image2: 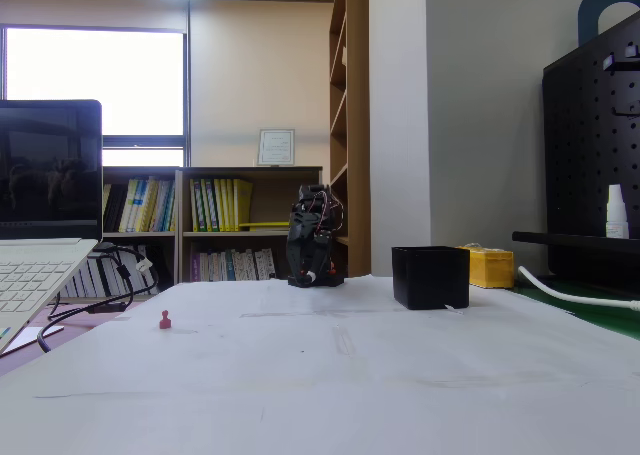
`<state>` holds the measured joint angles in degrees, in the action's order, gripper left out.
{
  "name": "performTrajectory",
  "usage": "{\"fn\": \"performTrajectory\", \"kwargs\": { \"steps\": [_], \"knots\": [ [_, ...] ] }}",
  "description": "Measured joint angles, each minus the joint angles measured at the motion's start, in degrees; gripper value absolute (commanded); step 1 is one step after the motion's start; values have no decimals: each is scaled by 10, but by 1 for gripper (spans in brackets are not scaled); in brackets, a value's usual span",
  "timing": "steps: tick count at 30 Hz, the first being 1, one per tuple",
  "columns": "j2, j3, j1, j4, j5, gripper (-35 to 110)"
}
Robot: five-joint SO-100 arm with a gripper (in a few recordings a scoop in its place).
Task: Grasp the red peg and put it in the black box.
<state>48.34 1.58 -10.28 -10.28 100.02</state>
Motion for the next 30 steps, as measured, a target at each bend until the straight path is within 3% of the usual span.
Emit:
{"fn": "performTrajectory", "kwargs": {
  "steps": [9, 17, 25, 30],
  "knots": [
    [225, 3, -62, -279, -33, 0],
    [391, 2, -59, -433, -149, 0],
    [577, 49, -89, -597, -162, 0],
    [662, 113, -127, -647, -141, 1]
  ]
}}
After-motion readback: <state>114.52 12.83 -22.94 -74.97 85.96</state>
